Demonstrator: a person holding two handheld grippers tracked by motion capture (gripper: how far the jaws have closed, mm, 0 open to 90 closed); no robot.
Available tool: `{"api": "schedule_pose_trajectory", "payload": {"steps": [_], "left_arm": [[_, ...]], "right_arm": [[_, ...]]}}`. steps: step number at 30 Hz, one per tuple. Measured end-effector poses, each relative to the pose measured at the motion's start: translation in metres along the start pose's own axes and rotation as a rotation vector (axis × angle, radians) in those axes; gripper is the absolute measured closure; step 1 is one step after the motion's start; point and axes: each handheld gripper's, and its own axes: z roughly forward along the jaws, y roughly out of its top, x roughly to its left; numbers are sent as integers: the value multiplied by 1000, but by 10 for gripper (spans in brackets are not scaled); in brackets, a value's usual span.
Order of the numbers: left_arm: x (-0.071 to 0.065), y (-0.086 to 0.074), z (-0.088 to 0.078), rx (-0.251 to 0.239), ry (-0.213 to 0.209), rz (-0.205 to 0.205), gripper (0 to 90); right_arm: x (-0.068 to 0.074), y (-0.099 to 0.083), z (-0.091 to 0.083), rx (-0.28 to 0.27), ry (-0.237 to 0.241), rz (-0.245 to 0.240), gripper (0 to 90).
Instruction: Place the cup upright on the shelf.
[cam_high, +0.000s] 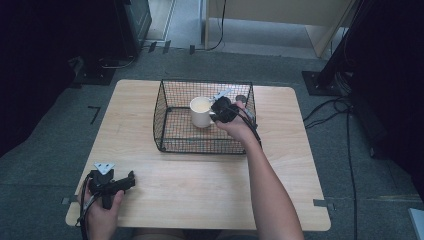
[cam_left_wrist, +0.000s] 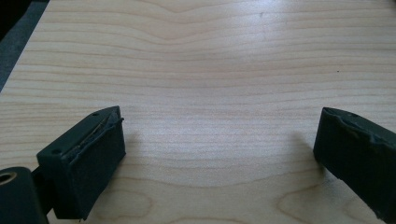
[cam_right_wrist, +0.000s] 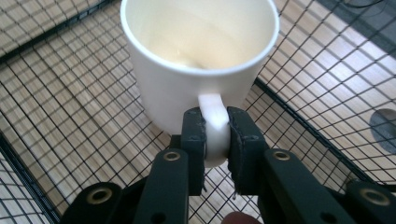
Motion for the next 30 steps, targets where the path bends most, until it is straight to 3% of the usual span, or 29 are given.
{"api": "schedule_pose_trajectory", "payload": {"steps": [5, 10, 14, 20, 25, 30], "left_arm": [[0, 0, 0, 0, 0, 0, 22], [0, 0, 0, 0, 0, 0, 22], [0, 0, 0, 0, 0, 0, 23], [0, 0, 0, 0, 0, 0, 23], [0, 0, 0, 0, 0, 0, 23], [0, 0, 0, 0, 0, 0, 23]], "right_arm": [[3, -4, 8, 13, 15, -14, 761], [3, -4, 5, -35, 34, -1, 628], [-1, -1, -4, -93, 60, 52, 559], [-2, 6, -22, -205, 60, 104, 449], [4, 13, -35, -247, 47, 106, 344], [14, 17, -49, -250, 49, 109, 240]]}}
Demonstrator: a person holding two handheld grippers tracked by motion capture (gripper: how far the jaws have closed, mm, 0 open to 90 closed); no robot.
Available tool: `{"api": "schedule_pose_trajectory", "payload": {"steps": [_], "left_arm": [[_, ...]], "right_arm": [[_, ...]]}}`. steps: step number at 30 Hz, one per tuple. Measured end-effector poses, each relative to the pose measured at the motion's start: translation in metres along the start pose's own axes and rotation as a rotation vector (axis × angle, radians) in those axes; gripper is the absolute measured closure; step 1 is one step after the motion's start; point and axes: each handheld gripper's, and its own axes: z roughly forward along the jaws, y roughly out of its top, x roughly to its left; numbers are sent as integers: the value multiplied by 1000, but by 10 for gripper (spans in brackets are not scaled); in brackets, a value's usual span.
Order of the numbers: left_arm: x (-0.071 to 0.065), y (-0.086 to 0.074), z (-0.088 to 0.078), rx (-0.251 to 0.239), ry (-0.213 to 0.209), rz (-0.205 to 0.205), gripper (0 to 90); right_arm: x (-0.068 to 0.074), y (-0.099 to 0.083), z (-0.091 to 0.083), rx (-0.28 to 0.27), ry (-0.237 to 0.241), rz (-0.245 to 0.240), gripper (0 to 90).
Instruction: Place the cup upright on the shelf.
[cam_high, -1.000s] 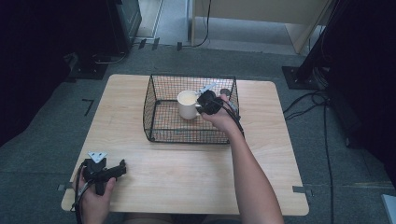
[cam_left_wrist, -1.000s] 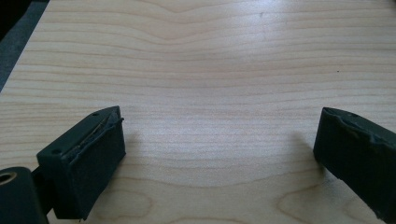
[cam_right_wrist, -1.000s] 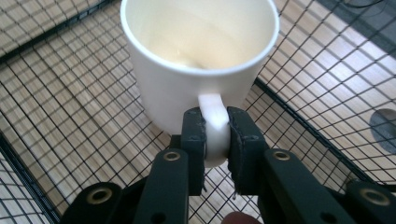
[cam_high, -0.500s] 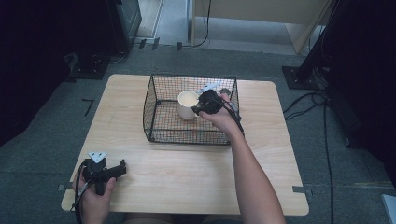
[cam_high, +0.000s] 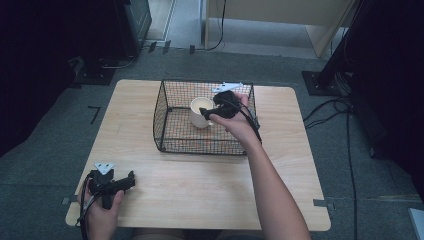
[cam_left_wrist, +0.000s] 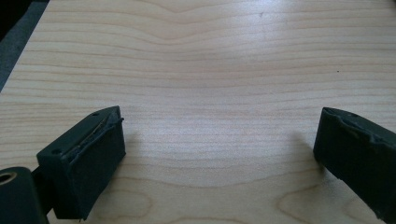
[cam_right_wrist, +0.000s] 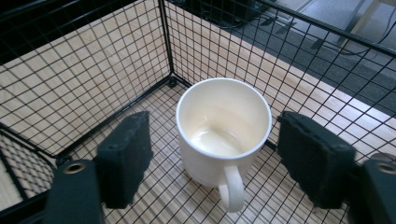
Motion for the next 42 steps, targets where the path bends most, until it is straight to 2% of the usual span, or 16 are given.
{"api": "schedule_pose_trajectory", "payload": {"steps": [3, 11, 20, 22, 33, 42], "left_arm": [[0, 0, 0, 0, 0, 0, 23], [0, 0, 0, 0, 0, 0, 23], [0, 0, 0, -1, 0, -1, 23], [0, 0, 0, 0, 0, 0, 23], [0, 0, 0, -2, 0, -2, 23], [0, 0, 0, -2, 0, -2, 23]], "right_arm": [[5, 2, -7, 8, -5, 8, 154], [16, -3, -28, 19, -15, 7, 18], [24, -17, -49, 20, -28, -6, 16], [24, -22, -52, 28, -40, -12, 16], [22, -45, -72, 6, -39, 0, 16], [24, -65, -88, -3, -50, -9, 17]]}}
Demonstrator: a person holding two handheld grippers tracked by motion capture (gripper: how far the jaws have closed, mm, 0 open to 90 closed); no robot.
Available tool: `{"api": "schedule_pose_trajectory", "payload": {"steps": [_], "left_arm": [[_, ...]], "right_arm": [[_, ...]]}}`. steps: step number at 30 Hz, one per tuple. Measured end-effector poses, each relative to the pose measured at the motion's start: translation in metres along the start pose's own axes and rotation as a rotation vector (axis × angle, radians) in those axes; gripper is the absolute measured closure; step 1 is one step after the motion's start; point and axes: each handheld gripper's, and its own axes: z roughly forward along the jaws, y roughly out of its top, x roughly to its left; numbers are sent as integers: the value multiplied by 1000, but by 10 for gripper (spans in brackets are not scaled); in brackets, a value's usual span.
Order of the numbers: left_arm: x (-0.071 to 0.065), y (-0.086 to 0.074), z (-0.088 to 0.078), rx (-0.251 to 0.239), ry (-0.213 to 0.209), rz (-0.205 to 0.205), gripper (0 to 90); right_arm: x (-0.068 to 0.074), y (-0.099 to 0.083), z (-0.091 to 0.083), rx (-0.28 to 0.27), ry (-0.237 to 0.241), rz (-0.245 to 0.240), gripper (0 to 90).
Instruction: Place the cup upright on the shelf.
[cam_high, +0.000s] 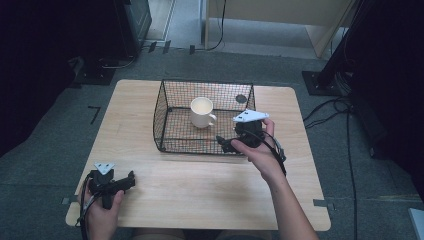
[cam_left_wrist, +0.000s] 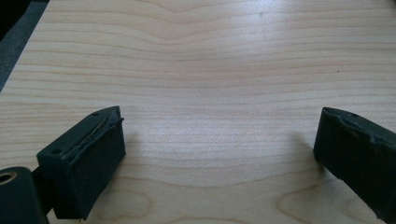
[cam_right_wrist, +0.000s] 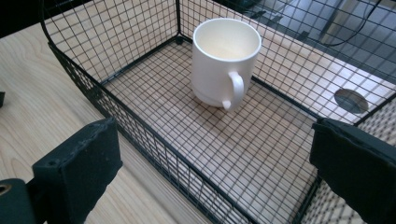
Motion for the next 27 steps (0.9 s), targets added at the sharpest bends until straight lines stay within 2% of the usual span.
{"api": "schedule_pose_trajectory", "payload": {"steps": [10, 27], "left_arm": [[0, 0, 0, 0, 0, -1, 23], [0, 0, 0, 0, 0, 2, 23]], "right_arm": [[-7, -21, -18, -7, -26, 12, 17], [-27, -60, -39, -10, -78, 70, 17]]}}
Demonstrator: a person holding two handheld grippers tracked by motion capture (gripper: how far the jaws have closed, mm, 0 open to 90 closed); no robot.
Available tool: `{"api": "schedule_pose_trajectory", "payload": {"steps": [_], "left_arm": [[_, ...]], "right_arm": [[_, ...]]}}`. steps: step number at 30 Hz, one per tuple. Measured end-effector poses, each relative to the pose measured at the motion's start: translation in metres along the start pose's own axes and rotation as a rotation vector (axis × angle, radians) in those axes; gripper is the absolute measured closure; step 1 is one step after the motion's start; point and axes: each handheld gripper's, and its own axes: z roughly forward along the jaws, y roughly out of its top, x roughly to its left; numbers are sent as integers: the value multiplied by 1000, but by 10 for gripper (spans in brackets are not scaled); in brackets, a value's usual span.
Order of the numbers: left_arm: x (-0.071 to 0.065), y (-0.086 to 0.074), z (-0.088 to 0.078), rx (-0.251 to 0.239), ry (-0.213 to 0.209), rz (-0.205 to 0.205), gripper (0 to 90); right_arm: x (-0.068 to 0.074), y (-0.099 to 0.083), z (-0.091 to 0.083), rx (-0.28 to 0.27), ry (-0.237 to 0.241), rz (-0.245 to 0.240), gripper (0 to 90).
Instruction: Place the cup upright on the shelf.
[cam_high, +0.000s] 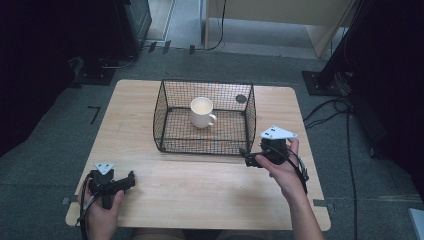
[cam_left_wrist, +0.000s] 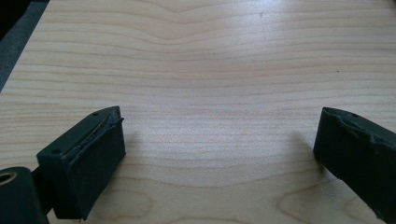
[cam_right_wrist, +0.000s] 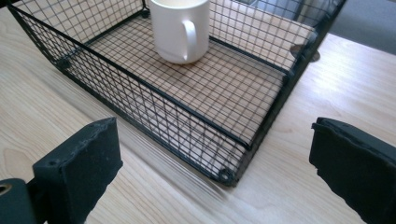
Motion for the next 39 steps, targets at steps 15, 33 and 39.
{"api": "schedule_pose_trajectory", "payload": {"steps": [15, 33, 39], "left_arm": [[0, 0, 0, 0, 0, 0, 22], [0, 0, 0, 2, 0, 2, 23], [0, 0, 0, 2, 0, 2, 23]], "right_arm": [[-19, -37, -6, 31, -47, 56, 18], [-49, -82, -27, 75, -118, 133, 21], [-58, -103, -34, 98, -145, 171, 21]]}}
